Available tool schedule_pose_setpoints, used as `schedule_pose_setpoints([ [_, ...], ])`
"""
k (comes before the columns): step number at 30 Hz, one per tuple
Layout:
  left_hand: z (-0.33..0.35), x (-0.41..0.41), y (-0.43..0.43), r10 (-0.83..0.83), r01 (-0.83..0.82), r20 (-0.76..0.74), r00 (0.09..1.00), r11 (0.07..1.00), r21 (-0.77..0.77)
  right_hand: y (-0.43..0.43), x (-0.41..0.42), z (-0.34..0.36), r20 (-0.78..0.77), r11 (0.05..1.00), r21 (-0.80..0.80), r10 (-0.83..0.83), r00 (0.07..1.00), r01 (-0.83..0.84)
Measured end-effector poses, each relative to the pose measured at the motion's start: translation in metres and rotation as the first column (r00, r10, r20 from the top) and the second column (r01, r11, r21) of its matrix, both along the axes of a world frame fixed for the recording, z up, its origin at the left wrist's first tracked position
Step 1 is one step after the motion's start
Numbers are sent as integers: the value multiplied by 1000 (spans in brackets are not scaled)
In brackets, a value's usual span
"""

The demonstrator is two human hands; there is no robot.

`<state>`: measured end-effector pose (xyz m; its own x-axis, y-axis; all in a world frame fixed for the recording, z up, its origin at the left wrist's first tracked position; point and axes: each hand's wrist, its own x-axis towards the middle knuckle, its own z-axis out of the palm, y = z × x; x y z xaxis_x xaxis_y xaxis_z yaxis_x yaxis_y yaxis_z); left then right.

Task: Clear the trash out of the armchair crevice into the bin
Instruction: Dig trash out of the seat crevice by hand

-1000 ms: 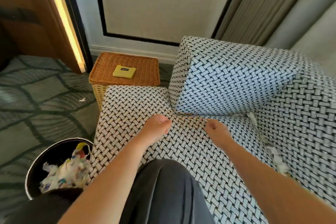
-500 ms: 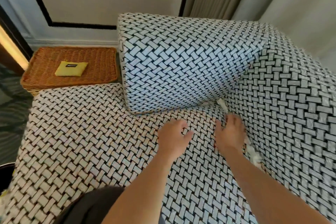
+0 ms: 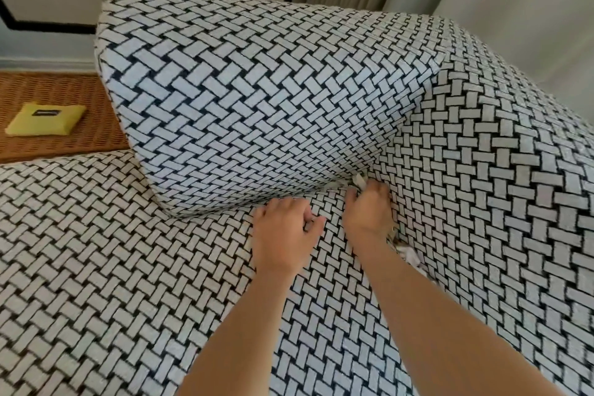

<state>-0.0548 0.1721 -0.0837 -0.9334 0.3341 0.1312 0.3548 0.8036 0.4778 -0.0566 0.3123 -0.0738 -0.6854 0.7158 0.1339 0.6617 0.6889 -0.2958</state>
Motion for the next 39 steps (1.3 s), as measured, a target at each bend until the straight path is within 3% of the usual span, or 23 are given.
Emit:
schedule_pose_setpoints([
  [8, -1, -1, 1, -11, 10, -36, 999, 999, -51, 6, -11, -1, -77, 991, -94, -102, 992, 95],
  [11, 0, -4, 3, -59, 56, -65, 996, 997, -47, 3, -4, -2, -291, 992, -126, -22, 957, -15],
  [13, -1, -7, 6, -85, 86, -97, 992, 996, 1, -1, -1, -2, -469, 968, -215, 14, 883, -130],
  [16, 1, -9, 13, -122, 134, -121, 985, 987, 92, -7, 8, 1, -634, 825, -496, -132, 762, -270],
  [19, 5, -11, 16, -161, 175, -94, 983, 969, 173, -5, 16, 8, -652, 572, -704, -284, 703, -421],
  [20, 5, -11, 18, -169, 186, -102, 980, 965, 183, -2, 16, 9, -663, 532, -703, -249, 706, -472],
  [25, 6, -19, 29, -102, 127, -138, 985, 975, 181, -6, 11, 1, -619, 577, -479, 312, 721, -661],
  [29, 4, -25, 36, -8, 27, -107, 994, 983, 179, -1, 12, 0, -595, 503, -500, 392, 702, -705],
  [30, 2, -27, 38, 5, 14, -97, 995, 982, 186, 1, 11, 1, -610, 541, -501, 334, 719, -676],
  [31, 1, -28, 39, 19, -2, -87, 996, 981, 192, 5, 10, 2, -613, 647, -462, 262, 746, -607],
  [33, -1, -33, 42, 46, -28, -100, 994, 984, 173, 17, 4, 1, -548, 891, -257, 185, 816, -374],
  [34, -1, -35, 43, 52, -37, -100, 994, 988, 148, 22, 2, 0, -486, 937, -187, 173, 856, -296],
  [39, 6, -36, 49, 54, -54, -13, 998, 998, 12, 29, -4, -5, -304, 952, -181, 186, 934, -249],
])
